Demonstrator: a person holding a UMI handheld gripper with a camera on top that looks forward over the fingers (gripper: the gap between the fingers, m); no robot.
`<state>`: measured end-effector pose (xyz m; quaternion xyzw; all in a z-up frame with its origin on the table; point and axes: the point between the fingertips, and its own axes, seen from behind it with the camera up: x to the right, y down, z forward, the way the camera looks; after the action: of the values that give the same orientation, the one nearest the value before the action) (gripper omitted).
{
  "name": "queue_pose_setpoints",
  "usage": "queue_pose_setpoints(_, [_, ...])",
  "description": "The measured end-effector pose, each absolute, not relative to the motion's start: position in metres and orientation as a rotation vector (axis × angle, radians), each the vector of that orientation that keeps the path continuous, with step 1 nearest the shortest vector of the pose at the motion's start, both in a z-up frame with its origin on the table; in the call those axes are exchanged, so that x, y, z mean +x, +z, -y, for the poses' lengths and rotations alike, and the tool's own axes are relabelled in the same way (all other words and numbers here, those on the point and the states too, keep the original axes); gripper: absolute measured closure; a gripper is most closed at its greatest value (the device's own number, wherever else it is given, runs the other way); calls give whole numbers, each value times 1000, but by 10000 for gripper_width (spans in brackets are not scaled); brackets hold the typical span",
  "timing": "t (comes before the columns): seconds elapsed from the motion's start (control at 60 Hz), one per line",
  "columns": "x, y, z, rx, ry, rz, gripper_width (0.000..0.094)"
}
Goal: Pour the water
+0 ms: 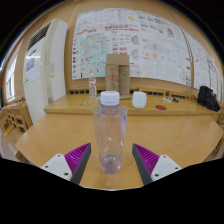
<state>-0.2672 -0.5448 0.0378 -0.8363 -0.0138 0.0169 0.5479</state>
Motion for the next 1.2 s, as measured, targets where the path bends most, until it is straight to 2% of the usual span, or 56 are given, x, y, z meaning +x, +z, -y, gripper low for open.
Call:
queue_pose_setpoints(0.067, [-269, 39, 525, -1966, 27, 30, 109])
queue_pose_setpoints(0.167, [-277, 36, 506, -1936, 12, 35, 211])
queue_pose_setpoints(0.233, [-275, 36, 497, -1901, -16, 25, 434])
queue_pose_setpoints(0.317, [-275, 38, 495, -1882, -20, 21, 460])
queue_pose_setpoints(0.333, [-276, 39, 495, -1881, -22, 23, 503])
queue_pose_setpoints(0.383, [-276, 38, 495, -1876, -20, 34, 549])
queue_pose_setpoints(0.4, [-277, 39, 495, -1875, -19, 40, 523])
queue_pose_setpoints(0.417, [-278, 39, 496, -1876, -17, 47, 585])
queue_pose_setpoints(0.433, [-279, 39, 495, -1871, -15, 51, 569])
queue_pose_setpoints(0.45, [-279, 39, 495, -1871, -16, 57, 622])
queue_pose_setpoints(0.483, [-279, 40, 495, -1866, -19, 67, 642])
queue_pose_setpoints(0.633, [-290, 54, 494, -1860, 16, 111, 651])
queue_pose_setpoints(0.8, [-317, 121, 475, -1787, 169, 136, 652])
queue_pose_setpoints(0.95, [-338, 211, 424, -1677, 406, 82, 651])
queue_pose_setpoints(1.067, [-350, 285, 370, -1572, 708, -55, 652])
queue_pose_setpoints(1.2, [-335, 346, 304, -1422, 1182, -284, 651])
